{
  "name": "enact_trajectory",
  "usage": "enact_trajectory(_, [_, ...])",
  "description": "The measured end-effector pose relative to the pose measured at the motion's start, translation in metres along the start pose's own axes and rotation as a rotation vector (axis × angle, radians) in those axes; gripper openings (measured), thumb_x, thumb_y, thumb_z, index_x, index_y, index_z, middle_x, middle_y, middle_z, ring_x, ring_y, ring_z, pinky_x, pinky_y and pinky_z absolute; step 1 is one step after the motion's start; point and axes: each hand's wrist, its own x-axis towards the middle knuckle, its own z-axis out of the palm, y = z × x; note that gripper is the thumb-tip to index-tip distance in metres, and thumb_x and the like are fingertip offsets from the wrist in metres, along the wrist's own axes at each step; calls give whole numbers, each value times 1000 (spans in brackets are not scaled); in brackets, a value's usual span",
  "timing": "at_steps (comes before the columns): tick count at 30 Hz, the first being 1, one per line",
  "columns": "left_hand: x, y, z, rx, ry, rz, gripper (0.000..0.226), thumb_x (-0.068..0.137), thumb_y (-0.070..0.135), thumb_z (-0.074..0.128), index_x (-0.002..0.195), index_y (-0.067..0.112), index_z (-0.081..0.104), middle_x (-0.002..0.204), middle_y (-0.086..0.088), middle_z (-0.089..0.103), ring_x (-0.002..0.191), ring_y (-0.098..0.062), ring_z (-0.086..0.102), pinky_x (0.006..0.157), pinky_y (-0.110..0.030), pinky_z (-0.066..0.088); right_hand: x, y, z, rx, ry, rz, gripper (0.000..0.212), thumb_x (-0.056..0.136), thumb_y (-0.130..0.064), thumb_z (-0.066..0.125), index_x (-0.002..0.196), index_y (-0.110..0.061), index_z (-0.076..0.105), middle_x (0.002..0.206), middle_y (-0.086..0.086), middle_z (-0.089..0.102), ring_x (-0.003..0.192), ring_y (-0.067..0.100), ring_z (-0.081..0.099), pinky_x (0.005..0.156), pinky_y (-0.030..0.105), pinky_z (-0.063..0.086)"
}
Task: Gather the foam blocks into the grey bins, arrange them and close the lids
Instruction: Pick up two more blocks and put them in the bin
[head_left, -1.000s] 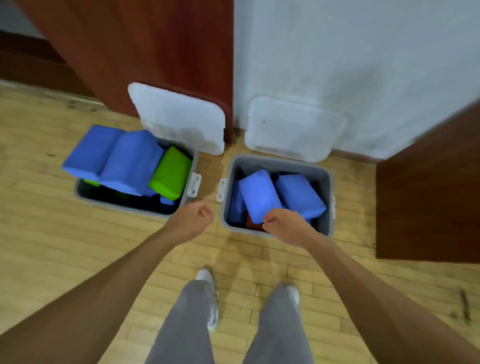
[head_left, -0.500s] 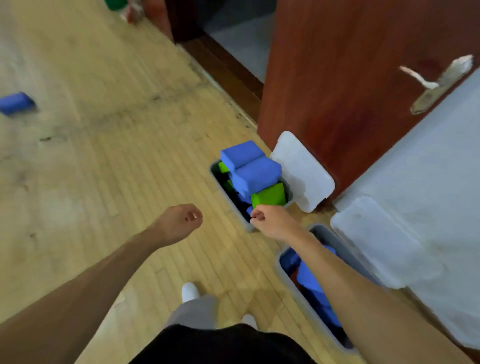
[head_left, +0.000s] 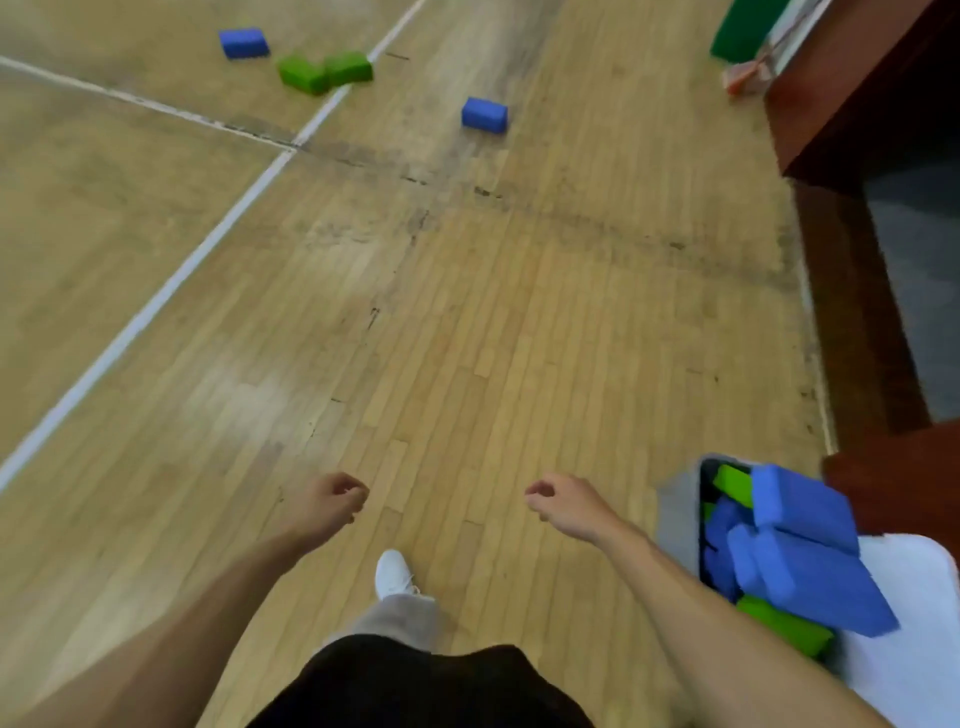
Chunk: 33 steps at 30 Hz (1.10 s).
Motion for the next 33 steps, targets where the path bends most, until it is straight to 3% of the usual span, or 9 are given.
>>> enact_trajectory(3, [23, -37, -62, -102, 28, -148, 22, 99, 23, 47, 107, 9, 62, 98, -7, 65, 84, -18, 63, 67, -23, 47, 51, -58, 3, 54, -80, 38, 20, 93, -29, 55, 107, -17, 64, 101, -2, 65, 92, 13, 63, 80, 30, 50])
enact_trajectory(6, [49, -53, -113, -269, 77, -288, 25, 100, 26, 46, 111, 9, 61, 99, -10, 64, 89, -23, 64, 75, -30, 50, 98, -110, -10, 182, -64, 64, 16, 92, -20, 56, 102, -11, 65, 90, 2, 65, 76, 13, 62, 70, 28, 48])
enact_trajectory(11, [117, -46, -167, -468, 115, -420, 27, 100, 25, 45, 112, 7, 60, 100, -15, 65, 91, -28, 65, 86, -41, 52, 184, -164, -43, 315, -30, 89, 16, 94, -16, 54, 105, -10, 64, 82, 3, 65, 68, 15, 60, 61, 25, 45])
enact_trajectory(18, [256, 25, -239, -369, 112, -435, 24, 98, 26, 50, 109, 8, 60, 98, -13, 64, 90, -26, 63, 80, -34, 50, 331, -217, -89, 373, -90, 214, 9, 93, -17, 55, 90, -13, 63, 81, 4, 64, 69, 17, 61, 64, 28, 48])
enact_trajectory(23, [352, 110, -318, -312, 185, -385, 24, 99, 23, 48, 113, 8, 60, 97, -10, 64, 88, -22, 62, 75, -29, 46, 426, -281, -171, 338, -118, 237, 16, 92, -19, 55, 97, -6, 65, 85, 5, 65, 72, 18, 63, 62, 27, 49])
enact_trajectory(28, [444, 178, -401, -385, 275, -269, 21, 100, 24, 45, 106, 13, 62, 96, -10, 65, 90, -23, 63, 83, -35, 50, 517, -368, -256, 342, 16, 210, 16, 95, -21, 54, 99, -9, 65, 94, 8, 69, 81, 20, 67, 67, 29, 53])
enact_trajectory(33, [537, 196, -453, -440, 255, -334, 21, 100, 22, 44, 105, 12, 62, 97, -11, 66, 90, -24, 64, 84, -38, 51, 602, -441, -296, 344, -3, 188, 14, 96, -21, 53, 98, -12, 64, 95, 8, 68, 82, 20, 67, 74, 32, 54])
